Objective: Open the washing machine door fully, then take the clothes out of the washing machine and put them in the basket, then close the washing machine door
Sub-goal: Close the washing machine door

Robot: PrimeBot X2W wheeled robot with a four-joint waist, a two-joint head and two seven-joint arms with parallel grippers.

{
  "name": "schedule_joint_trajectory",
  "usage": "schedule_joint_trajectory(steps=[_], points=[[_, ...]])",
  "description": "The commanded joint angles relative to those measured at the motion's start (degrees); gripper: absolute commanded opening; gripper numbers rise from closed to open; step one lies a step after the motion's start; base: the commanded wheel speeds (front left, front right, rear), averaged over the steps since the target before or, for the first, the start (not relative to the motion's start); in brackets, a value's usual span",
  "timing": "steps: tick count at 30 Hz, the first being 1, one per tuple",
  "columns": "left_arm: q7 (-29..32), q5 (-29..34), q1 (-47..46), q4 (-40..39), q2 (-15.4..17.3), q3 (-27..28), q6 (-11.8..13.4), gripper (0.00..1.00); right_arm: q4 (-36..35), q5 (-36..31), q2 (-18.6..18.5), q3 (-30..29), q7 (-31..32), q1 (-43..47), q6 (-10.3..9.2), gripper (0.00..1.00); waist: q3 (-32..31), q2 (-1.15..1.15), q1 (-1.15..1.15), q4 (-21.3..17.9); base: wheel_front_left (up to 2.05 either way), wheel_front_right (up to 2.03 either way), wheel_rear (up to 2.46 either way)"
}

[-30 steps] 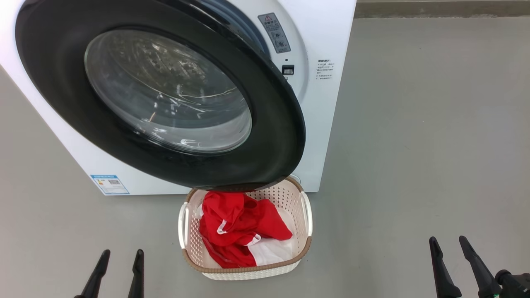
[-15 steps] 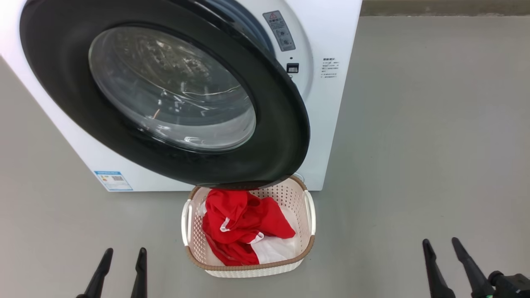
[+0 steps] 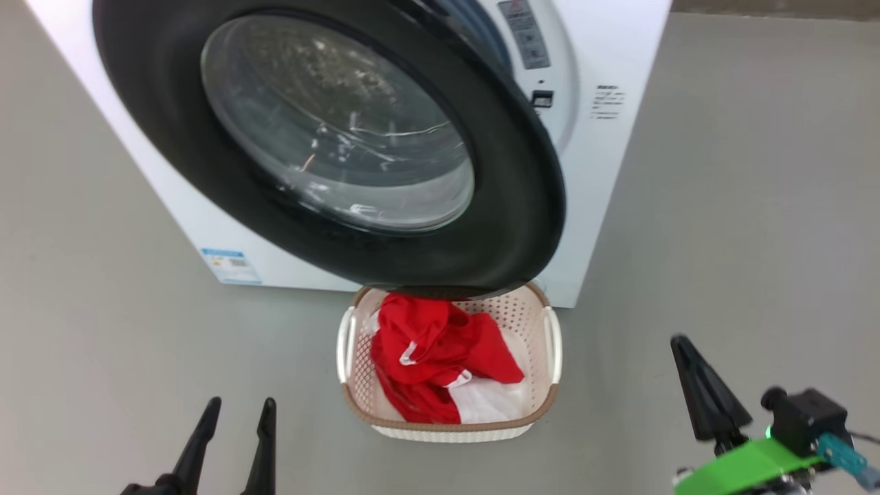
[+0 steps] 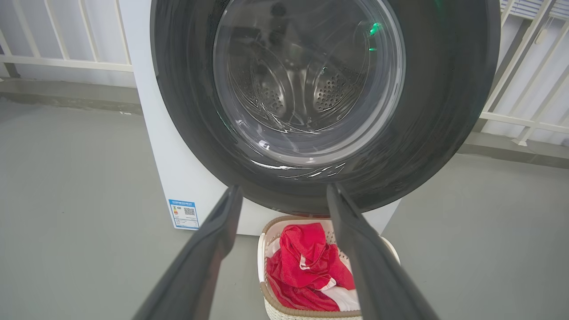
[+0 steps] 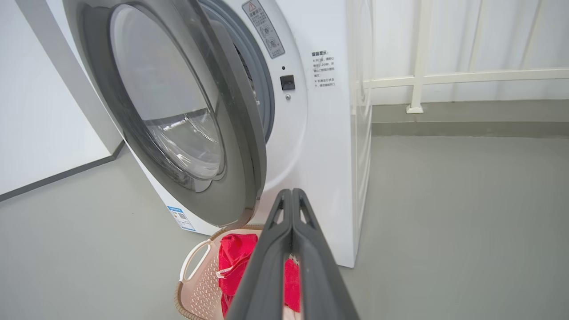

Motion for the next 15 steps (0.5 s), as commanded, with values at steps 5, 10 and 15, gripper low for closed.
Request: schedule_joint_trajectory(steps=[5,10,15], points=[[-0.7,-1.3,-3.4,-0.9,0.1,0.3,0.0,1.00,-0.2,1.2,-1.4,3.9,-0.4,-7.5,0.36,0.00,2.7,0.00,0.00,4.3,0.00,0.00,0.00],[-0.7,-2.4,-4.3,-0.7,0.1,-1.1,0.0,1.00,0.5,1.4,-2.1,5.0,-0.4,-11.0,0.36,0.00,3.9,0.00,0.00,6.5,0.00,0.00,0.00],[-0.7,-3.5,-5.8,-0.7,0.1,-2.5,0.0,1.00,1.1,1.4,-2.8,6.3,-0.4,-14.9,0.36,0.00,5.9,0.00,0.00,8.7,0.00,0.00,0.00]])
